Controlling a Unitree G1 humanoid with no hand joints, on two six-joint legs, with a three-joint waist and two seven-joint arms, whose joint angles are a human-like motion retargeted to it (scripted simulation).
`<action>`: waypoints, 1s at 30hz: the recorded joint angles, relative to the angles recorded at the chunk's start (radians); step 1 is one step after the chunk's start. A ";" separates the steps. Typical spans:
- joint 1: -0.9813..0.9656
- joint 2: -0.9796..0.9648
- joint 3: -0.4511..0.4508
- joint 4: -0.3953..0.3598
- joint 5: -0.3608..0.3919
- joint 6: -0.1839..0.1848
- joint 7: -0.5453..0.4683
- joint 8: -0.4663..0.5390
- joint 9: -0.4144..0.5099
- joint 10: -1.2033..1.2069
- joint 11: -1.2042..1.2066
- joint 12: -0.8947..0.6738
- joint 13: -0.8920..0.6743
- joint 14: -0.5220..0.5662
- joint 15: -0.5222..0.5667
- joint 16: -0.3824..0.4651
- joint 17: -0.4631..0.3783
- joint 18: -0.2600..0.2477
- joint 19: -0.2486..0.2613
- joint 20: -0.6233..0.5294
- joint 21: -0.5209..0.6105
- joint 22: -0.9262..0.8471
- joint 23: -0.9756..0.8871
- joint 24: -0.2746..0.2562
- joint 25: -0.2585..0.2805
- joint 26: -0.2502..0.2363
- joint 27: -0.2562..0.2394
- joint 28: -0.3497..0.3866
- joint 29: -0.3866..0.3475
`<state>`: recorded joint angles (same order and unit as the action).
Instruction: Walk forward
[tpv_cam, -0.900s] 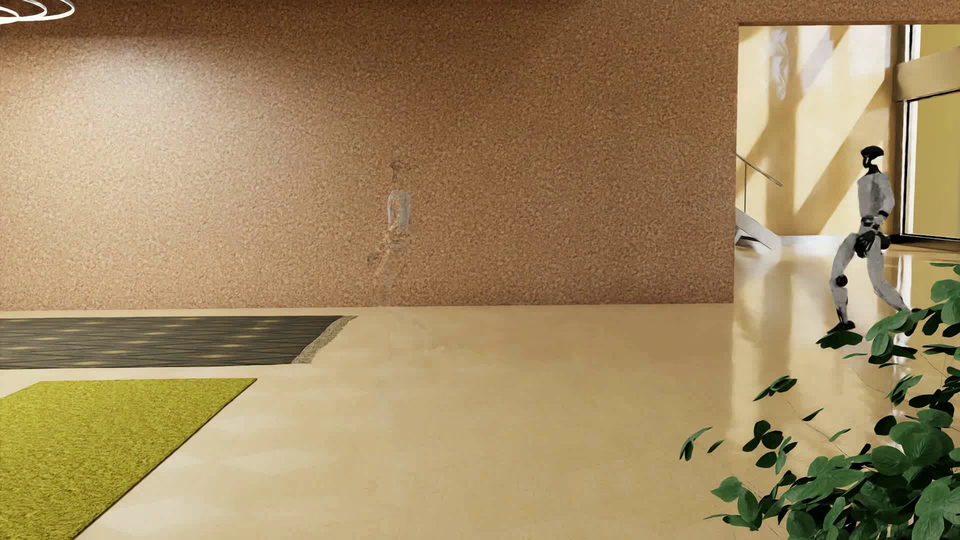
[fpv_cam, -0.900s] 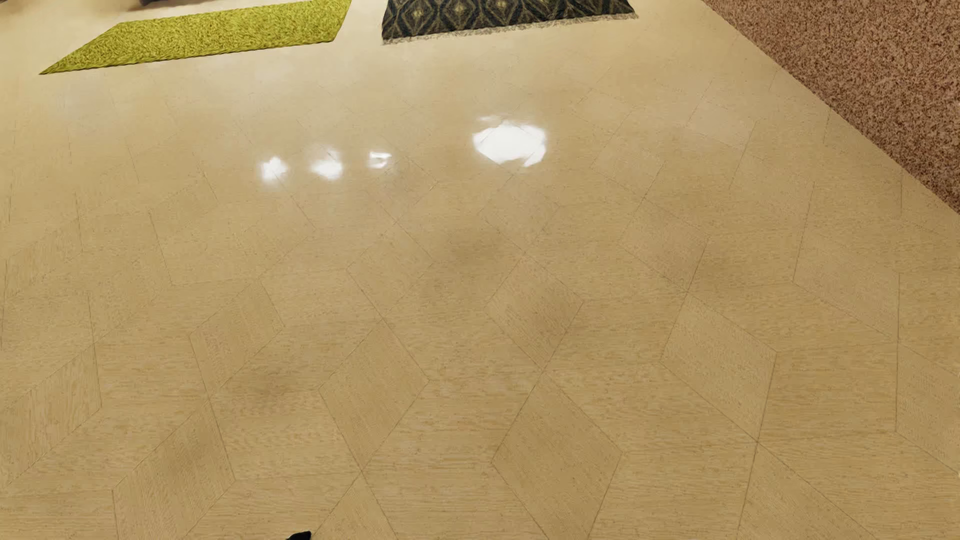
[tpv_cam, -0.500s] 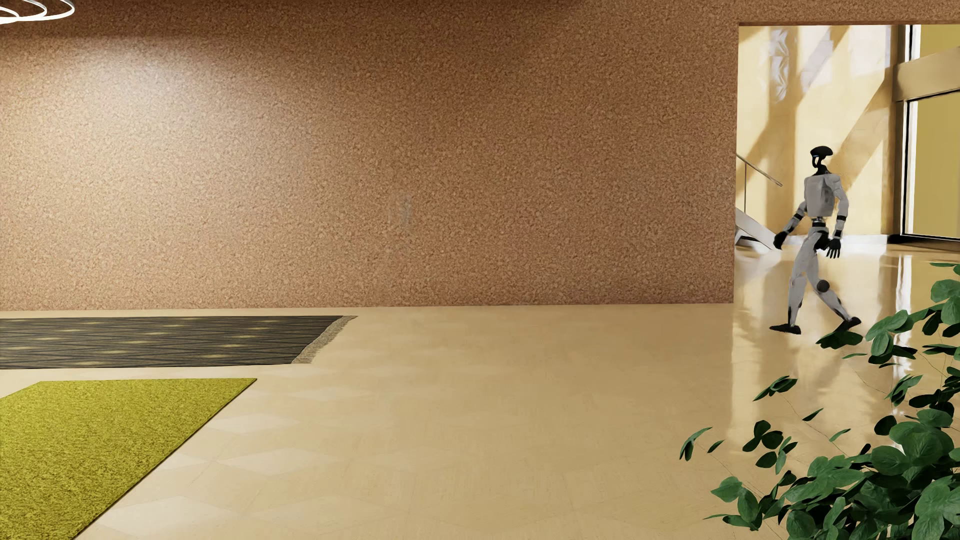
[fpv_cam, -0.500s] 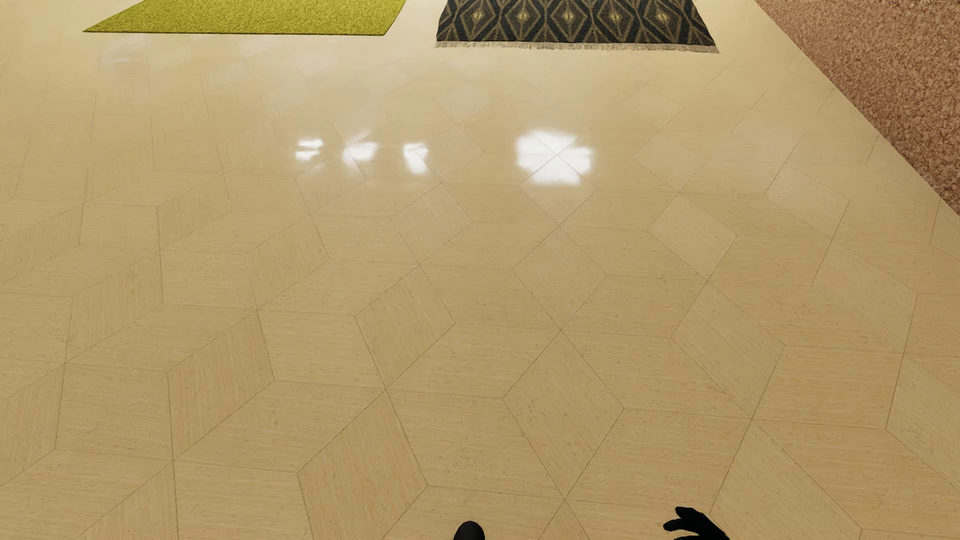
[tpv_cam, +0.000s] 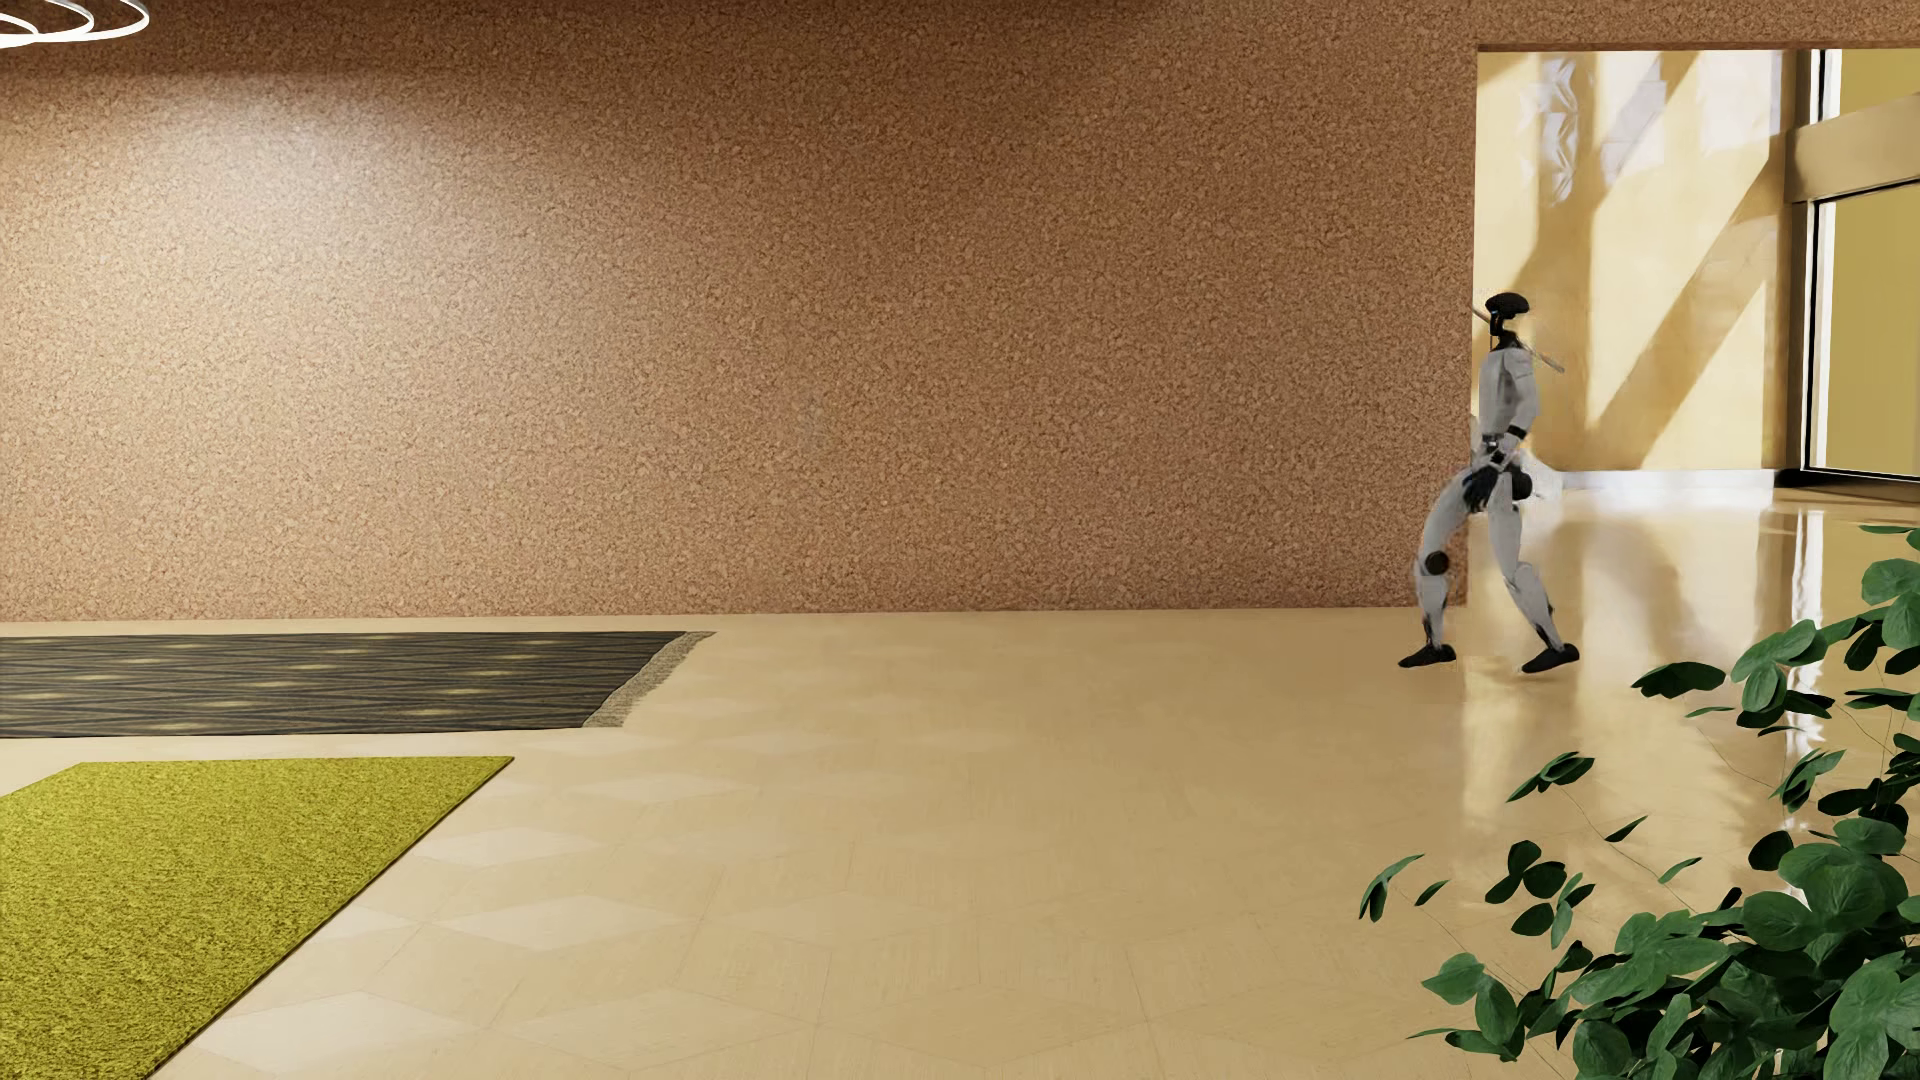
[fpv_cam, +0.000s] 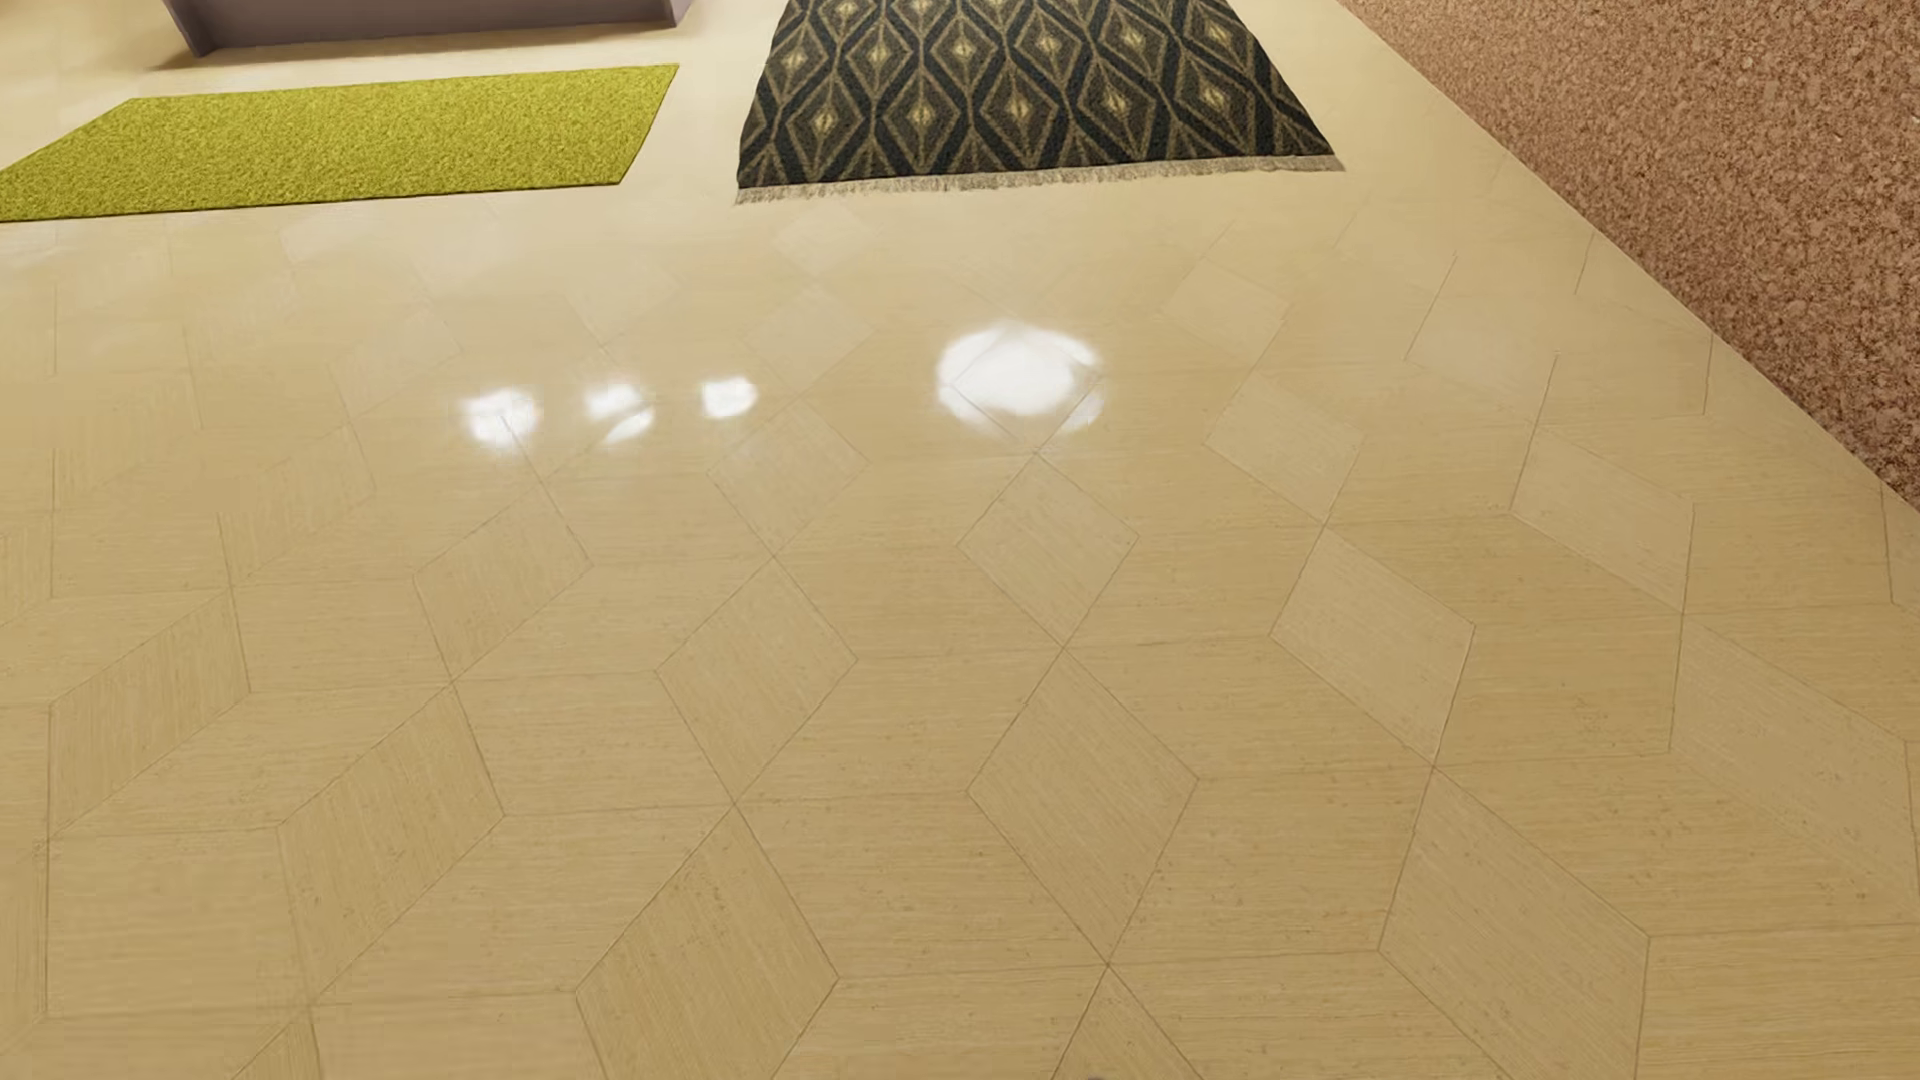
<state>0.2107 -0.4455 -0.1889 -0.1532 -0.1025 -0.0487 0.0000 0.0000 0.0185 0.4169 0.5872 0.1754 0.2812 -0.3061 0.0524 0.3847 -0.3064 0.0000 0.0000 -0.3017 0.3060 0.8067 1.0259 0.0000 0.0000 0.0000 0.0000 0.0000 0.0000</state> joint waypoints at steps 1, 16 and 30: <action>0.030 0.022 -0.020 0.023 0.000 0.006 0.000 0.000 -0.010 0.004 -0.394 -0.028 0.013 -0.012 0.125 0.004 0.002 0.000 0.000 0.022 0.004 -0.011 0.011 0.000 0.000 0.000 0.000 0.000 0.000; -0.657 0.562 0.336 0.079 0.095 -0.013 0.000 0.000 0.040 0.219 -0.062 0.152 -0.174 0.726 -0.282 -0.061 -0.044 0.000 0.000 -0.109 -0.034 -0.004 -0.133 0.000 0.000 0.000 0.000 0.000 0.000; -0.195 0.113 0.117 -0.044 -0.020 0.015 0.000 0.000 0.016 0.065 0.677 0.085 -0.078 0.244 -0.162 -0.052 0.014 0.000 0.000 -0.077 -0.030 0.085 0.081 0.000 0.000 0.000 0.000 0.000 0.000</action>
<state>0.0154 -0.3327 -0.0720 -0.1976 -0.1227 -0.0334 0.0000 0.0000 0.0348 0.4822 1.2638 0.2604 0.2037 -0.0623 -0.1100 0.3329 -0.2921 0.0000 0.0000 -0.3785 0.2764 0.8920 1.1066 0.0000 0.0000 0.0000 0.0000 0.0000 0.0000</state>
